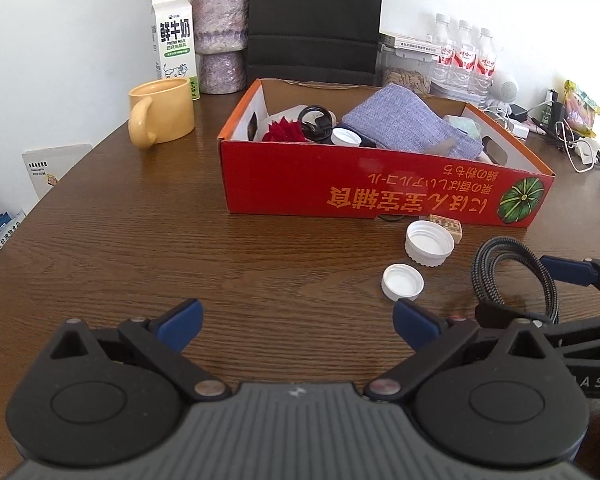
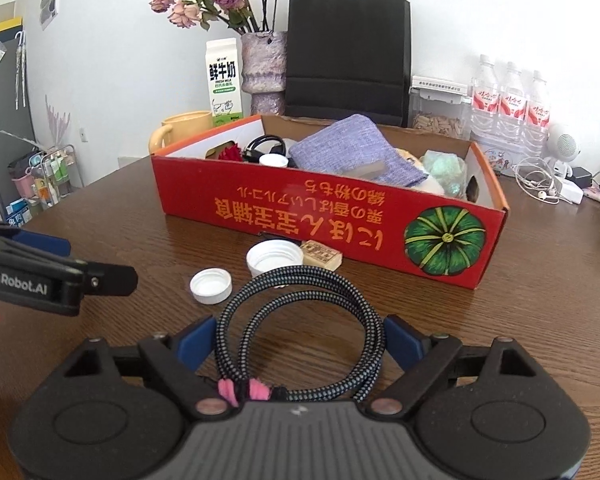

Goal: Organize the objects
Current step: 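Grasp the pink-tied braided cable with right tool while left grasps a white cap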

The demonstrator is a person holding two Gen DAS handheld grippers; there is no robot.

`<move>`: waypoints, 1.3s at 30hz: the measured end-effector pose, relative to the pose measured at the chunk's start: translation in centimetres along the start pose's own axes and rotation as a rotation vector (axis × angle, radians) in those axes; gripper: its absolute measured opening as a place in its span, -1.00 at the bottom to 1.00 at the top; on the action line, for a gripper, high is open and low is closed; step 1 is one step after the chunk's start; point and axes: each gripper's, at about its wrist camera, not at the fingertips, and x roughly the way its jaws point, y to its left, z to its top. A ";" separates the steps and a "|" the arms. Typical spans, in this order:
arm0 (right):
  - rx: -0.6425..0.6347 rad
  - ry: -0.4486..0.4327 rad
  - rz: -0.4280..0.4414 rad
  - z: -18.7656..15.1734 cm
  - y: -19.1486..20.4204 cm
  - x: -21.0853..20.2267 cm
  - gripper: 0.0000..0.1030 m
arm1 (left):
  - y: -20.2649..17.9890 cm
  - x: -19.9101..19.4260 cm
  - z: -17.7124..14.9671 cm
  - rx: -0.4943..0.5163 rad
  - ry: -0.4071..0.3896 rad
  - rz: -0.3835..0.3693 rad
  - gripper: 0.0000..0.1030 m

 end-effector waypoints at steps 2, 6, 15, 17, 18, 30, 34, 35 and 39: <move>0.012 -0.019 -0.021 0.0 -1.0 -0.5 0.73 | -0.9 0.6 0.1 0.011 0.015 -0.007 1.00; 0.046 -0.048 -0.059 -0.1 -3.1 -1.2 0.73 | -3.0 1.8 0.3 0.044 0.025 -0.026 1.00; 0.088 -0.081 -0.070 -0.6 -5.2 -1.9 0.73 | -5.8 4.2 1.1 0.082 0.022 -0.028 0.52; 0.087 -0.082 -0.062 -0.7 -5.2 -1.8 0.73 | -6.2 3.9 1.3 0.095 0.007 -0.044 -0.16; 0.084 -0.082 -0.059 -0.7 -5.2 -1.8 0.73 | -6.5 3.8 1.5 0.104 0.007 -0.053 -0.40; 0.071 -0.121 -0.040 0.2 -4.6 -2.5 0.73 | -5.7 1.3 3.1 0.088 -0.066 -0.057 -0.43; 0.060 -0.142 -0.029 1.3 -4.1 -2.6 0.72 | -5.1 0.5 4.1 0.075 -0.101 -0.050 -0.43; 0.056 -0.149 -0.027 1.7 -4.0 -2.6 0.72 | -4.9 0.3 4.4 0.070 -0.109 -0.048 -0.43; 0.039 -0.177 -0.015 3.3 -3.3 -2.5 0.72 | -4.0 0.0 5.7 0.051 -0.139 -0.038 -0.43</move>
